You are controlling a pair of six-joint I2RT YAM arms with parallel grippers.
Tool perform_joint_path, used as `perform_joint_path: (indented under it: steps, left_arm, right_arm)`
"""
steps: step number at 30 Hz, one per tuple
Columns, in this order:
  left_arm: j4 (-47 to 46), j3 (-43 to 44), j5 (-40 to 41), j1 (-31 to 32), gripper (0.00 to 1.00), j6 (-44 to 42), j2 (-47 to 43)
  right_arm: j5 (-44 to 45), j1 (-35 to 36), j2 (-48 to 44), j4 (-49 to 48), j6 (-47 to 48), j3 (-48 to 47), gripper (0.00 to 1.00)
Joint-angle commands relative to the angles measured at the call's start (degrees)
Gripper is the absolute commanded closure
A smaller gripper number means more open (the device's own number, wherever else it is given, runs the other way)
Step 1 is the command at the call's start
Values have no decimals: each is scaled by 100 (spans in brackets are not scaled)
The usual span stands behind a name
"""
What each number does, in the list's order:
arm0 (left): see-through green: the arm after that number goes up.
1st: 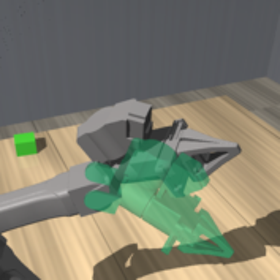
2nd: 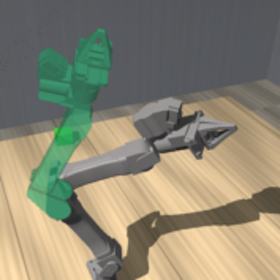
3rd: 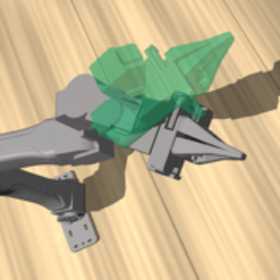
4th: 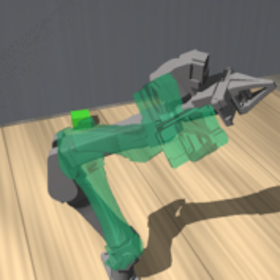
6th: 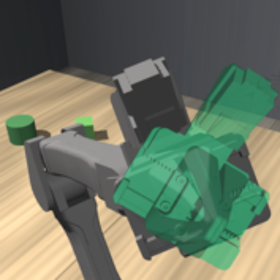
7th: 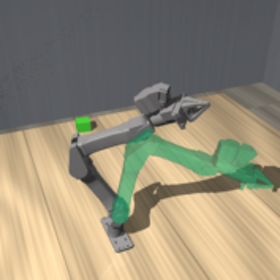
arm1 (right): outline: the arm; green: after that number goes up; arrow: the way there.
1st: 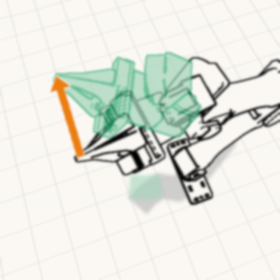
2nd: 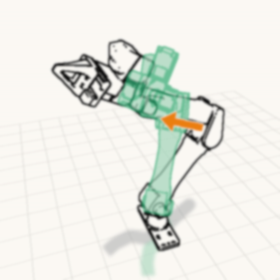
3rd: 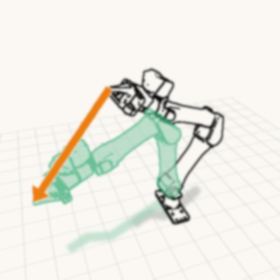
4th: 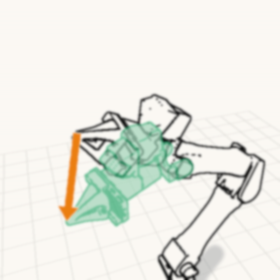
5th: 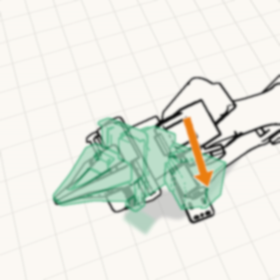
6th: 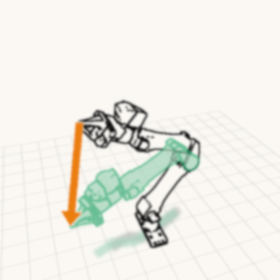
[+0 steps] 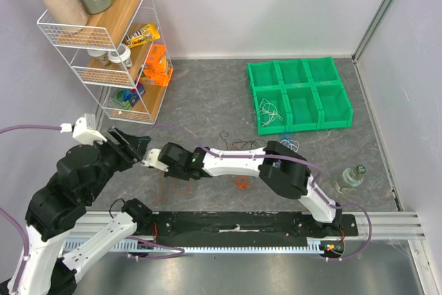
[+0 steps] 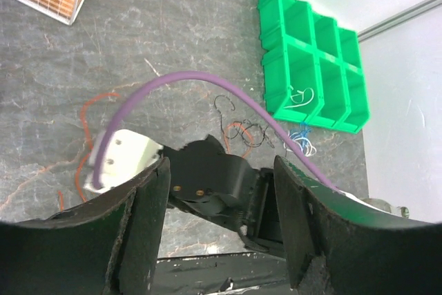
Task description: Untangle the cables
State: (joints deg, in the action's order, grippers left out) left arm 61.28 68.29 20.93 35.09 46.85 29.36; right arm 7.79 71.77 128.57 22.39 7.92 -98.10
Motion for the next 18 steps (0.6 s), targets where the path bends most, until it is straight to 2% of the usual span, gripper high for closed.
perform_joint_path:
  steps: [1, 4, 10, 18]
  left_arm:
    - [-10, 421, 376, -20, 33, -334, 69]
    - [-10, 606, 544, -11, 33, -431, 148]
    - [-142, 914, 807, -11, 34, -703, 333]
    - [-634, 888, 518, -11, 34, -1020, 605]
  right_arm:
    - [260, -294, -1376, -665, -1079, 554, 100]
    - [65, -619, -2062, -885, -1827, 958, 100]
    - [126, -1243, -3407, -965, -2593, 1478, 100]
    - [706, -2561, -4744, -298, -2770, 1505, 100]
